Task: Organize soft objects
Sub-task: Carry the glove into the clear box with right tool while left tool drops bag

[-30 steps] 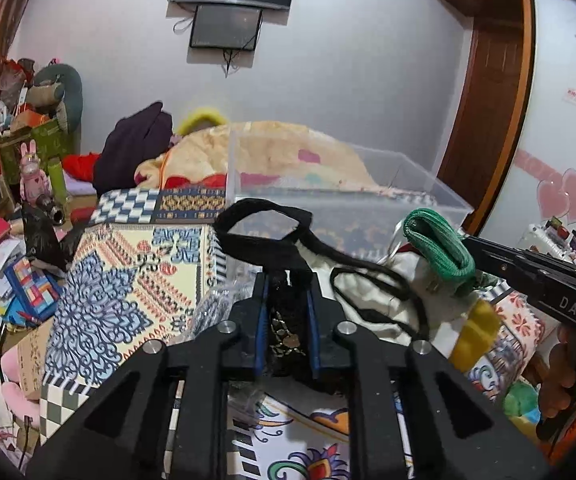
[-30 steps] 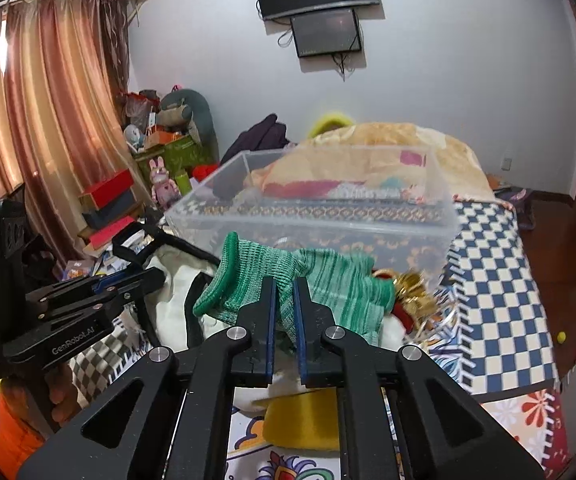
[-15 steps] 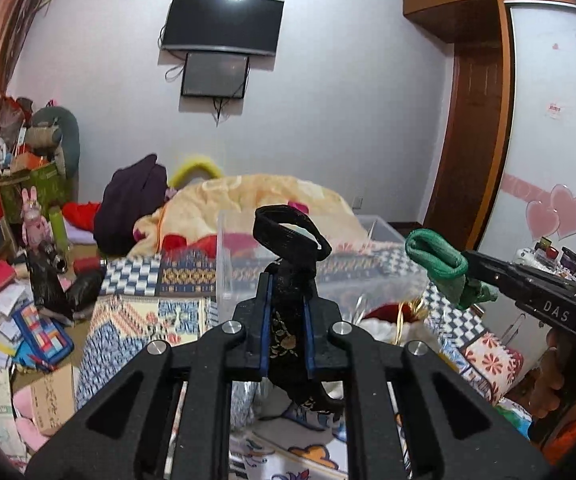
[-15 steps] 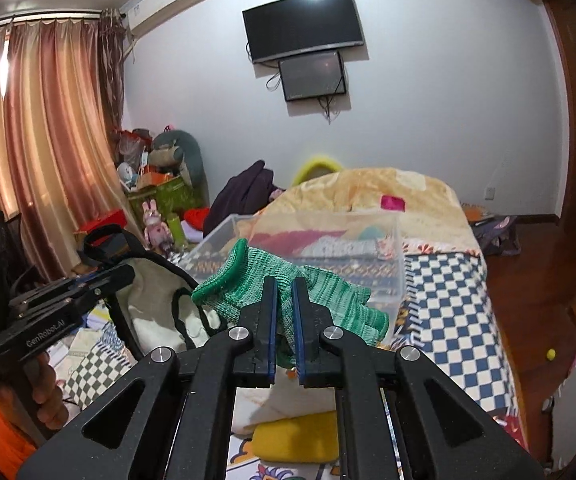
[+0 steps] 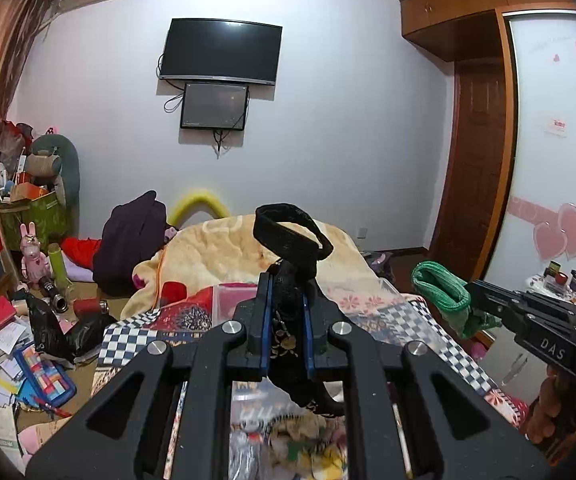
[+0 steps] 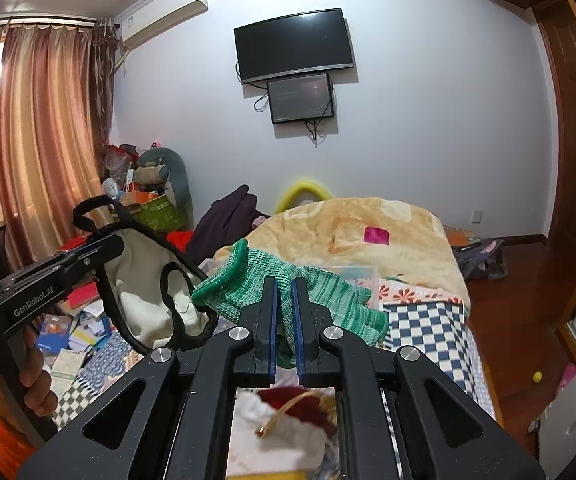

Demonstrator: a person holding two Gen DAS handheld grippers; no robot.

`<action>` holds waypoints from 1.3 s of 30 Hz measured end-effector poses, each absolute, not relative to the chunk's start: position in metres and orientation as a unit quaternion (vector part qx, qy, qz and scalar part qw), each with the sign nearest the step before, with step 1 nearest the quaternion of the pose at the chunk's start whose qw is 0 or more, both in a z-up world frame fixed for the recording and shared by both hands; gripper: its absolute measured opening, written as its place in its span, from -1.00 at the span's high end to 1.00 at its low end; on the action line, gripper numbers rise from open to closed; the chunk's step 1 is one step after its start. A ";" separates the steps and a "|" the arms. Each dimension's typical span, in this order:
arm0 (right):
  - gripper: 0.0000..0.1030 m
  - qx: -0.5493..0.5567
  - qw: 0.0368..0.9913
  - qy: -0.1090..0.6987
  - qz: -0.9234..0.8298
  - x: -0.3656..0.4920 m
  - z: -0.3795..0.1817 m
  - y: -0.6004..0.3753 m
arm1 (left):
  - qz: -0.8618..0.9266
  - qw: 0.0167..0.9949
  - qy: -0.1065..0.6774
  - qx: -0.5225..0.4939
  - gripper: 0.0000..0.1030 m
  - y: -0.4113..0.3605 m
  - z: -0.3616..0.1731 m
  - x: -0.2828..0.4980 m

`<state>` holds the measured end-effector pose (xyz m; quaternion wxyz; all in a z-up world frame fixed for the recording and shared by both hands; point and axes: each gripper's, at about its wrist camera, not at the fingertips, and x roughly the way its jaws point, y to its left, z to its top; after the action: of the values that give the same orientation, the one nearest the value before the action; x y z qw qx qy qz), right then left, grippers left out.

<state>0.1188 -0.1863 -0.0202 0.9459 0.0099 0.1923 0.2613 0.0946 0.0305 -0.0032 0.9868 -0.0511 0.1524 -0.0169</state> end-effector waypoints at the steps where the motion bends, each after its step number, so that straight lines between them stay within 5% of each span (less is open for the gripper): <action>1: 0.88 0.008 0.946 0.195 0.260 0.125 -0.021 -0.185 | -0.013 0.987 0.153 -0.051 0.76 0.030 -0.004 0.099; 26: 0.87 -0.068 0.899 0.332 0.277 0.194 -0.077 -0.137 | 0.009 0.957 0.290 -0.019 0.73 0.027 -0.082 0.176; 31: 0.83 -0.084 0.893 0.345 0.275 0.192 -0.081 -0.135 | 0.003 0.955 0.296 -0.017 0.32 0.029 -0.083 0.169; 33: 0.80 -0.078 0.893 0.345 0.279 0.189 -0.078 -0.137 | -0.004 0.956 0.291 -0.026 -0.12 0.031 -0.080 0.163; 39: 0.50 -0.062 0.902 0.324 0.279 0.178 -0.061 -0.151 | -0.005 0.964 0.264 -0.013 -0.36 0.033 -0.067 0.142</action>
<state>0.1776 -0.1506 -0.0611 0.9020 -0.0622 0.3238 0.2788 0.1422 0.0334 -0.0667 0.9644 -0.0134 0.2641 -0.0047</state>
